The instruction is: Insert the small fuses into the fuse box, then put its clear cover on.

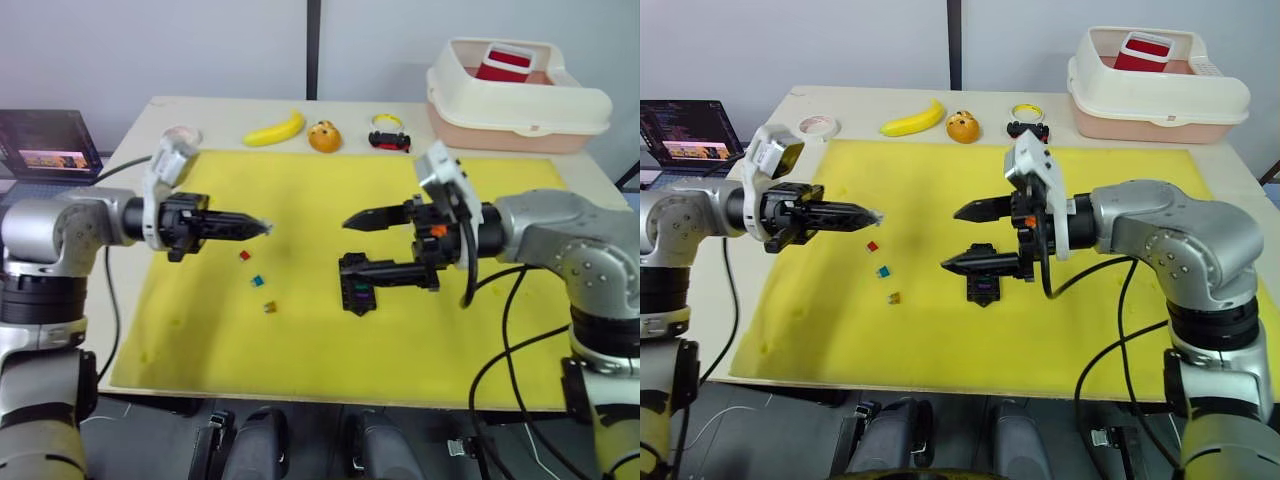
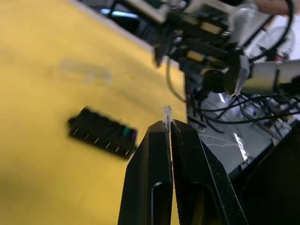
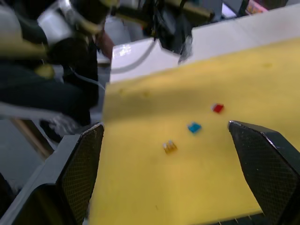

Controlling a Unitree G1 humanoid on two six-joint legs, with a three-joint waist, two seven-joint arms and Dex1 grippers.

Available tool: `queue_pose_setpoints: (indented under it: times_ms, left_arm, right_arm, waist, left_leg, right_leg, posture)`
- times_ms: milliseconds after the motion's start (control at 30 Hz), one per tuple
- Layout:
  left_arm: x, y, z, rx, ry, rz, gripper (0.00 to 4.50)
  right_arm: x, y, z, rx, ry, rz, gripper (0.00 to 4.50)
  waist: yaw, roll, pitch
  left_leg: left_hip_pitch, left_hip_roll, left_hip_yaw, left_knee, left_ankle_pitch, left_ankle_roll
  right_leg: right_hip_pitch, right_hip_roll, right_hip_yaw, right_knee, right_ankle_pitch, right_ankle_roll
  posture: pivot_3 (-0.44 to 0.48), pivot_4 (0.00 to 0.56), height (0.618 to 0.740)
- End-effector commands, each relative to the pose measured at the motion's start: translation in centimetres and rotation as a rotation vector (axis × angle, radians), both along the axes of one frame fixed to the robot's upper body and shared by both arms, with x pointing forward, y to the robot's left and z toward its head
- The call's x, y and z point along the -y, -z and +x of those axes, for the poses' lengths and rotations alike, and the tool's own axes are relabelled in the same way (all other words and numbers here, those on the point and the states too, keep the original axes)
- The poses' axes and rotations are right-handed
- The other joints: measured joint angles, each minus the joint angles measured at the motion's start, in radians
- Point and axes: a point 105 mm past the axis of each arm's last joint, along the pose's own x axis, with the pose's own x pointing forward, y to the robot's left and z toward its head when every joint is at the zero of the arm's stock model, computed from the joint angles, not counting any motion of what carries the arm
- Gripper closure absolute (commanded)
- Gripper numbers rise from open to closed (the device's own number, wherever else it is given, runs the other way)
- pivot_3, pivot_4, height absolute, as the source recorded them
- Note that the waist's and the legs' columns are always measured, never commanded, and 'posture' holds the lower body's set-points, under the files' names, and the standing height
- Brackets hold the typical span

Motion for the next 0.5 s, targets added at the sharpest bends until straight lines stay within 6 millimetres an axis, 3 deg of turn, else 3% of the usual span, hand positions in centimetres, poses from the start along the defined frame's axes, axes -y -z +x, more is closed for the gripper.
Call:
queue_pose_setpoints:
  times_ms: [33,233,367,500]
  left_arm:
    - [1.6,-2.1,-1.2,0.106,0.075,-0.049,4.37]
    - [3.3,-2.0,-2.0,0.166,0.150,-0.055,4.37]
    - [3.5,-1.8,-1.8,0.178,0.152,-0.048,4.50]
    - [3.5,-1.7,-1.5,0.185,0.146,-0.048,4.50]
  right_arm:
    - [-0.1,-1.3,-0.2,-0.035,0.016,0.052,0.00]
    - [-0.4,-2.2,-0.4,-0.109,0.015,0.111,0.00]
    - [-0.5,-2.3,-0.5,-0.122,0.023,0.109,1.24]
    - [-0.7,-2.4,-0.8,-0.129,0.010,0.106,1.24]
  waist:
    - [0.000,0.000,0.000]
    - [-0.001,0.000,0.000]
    - [-0.001,0.000,0.000]
    - [-0.001,0.000,0.000]
  left_leg:
    - [0.000,0.000,0.000,0.000,0.000,0.000]
    - [0.000,0.000,0.000,0.000,0.000,0.000]
    - [0.000,0.000,0.000,0.000,0.000,0.000]
    - [0.000,0.000,0.000,0.000,0.000,0.000]
  right_leg:
    - [0.000,0.000,0.000,0.000,0.000,0.000]
    - [0.000,0.001,0.000,0.000,0.000,0.001]
    - [0.000,0.002,0.000,0.000,0.000,0.001]
    - [0.000,0.002,0.000,0.000,0.000,0.001]
  posture:
    - [0.000,0.150,0.740]
    - [0.000,0.150,0.740]
    - [0.000,0.150,0.740]
    - [0.000,0.150,0.740]
